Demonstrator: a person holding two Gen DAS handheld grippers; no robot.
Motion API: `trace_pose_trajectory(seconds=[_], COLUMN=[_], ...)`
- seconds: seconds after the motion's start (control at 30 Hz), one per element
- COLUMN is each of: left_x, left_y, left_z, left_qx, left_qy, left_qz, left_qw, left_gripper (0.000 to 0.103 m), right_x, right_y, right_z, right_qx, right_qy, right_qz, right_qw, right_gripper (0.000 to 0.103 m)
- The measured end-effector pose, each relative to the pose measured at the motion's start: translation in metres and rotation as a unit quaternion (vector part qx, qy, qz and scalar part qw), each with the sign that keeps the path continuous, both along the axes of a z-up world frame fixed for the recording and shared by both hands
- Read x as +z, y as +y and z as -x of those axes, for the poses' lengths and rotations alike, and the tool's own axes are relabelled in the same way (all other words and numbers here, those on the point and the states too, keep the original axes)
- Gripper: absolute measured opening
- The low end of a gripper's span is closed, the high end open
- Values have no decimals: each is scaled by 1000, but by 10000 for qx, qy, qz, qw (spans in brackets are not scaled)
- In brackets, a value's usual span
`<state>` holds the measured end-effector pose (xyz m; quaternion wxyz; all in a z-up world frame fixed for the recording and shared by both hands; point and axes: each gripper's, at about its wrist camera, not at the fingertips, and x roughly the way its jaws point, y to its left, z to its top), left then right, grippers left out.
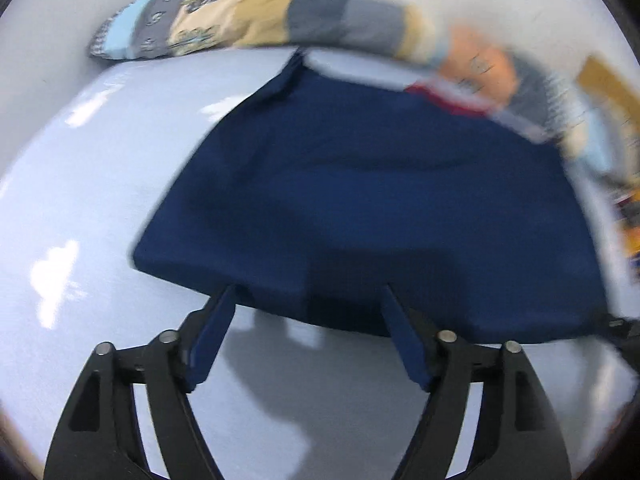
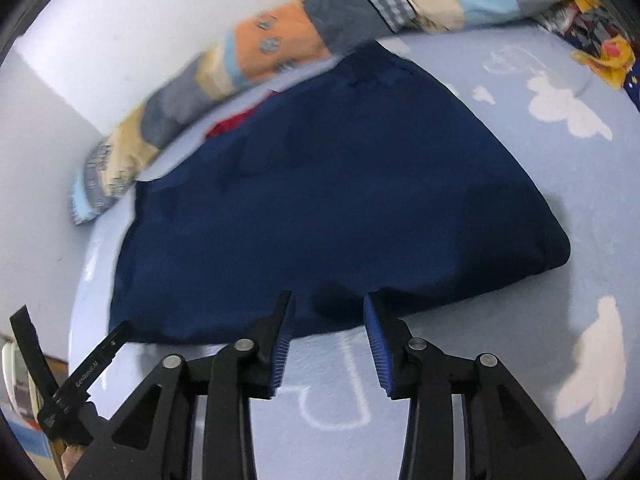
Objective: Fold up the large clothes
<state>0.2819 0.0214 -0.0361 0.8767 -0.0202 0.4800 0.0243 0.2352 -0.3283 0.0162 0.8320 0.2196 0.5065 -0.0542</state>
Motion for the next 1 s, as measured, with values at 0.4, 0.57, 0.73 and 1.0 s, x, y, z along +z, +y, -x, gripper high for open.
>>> trace_pose_trajectory(seconds=[0.4,0.57,0.73,1.0], left_x=[23,36,38,36], left_y=[-20,-33,-37,-36], left_z=[22,28,31,30], left_qx=[-148,-302,-340,-330], left_qy=[-745,-1279,-1339,-1269], left_qz=[-292,-553,-594,-618], left_qw=[9967,9898,9886,9894], left_gripper=[76,76,76,76], right_x=[18,-6,11,-1], right_y=[4,7,21,56], right_z=[0,-9,-7,-19], right_qx=[-198,-195,3,581], right_qy=[-316,135,-226,-27], right_qz=[333,147,363,663], right_qw=[9988,9996,9991,9961], right_gripper=[49,51,51,52])
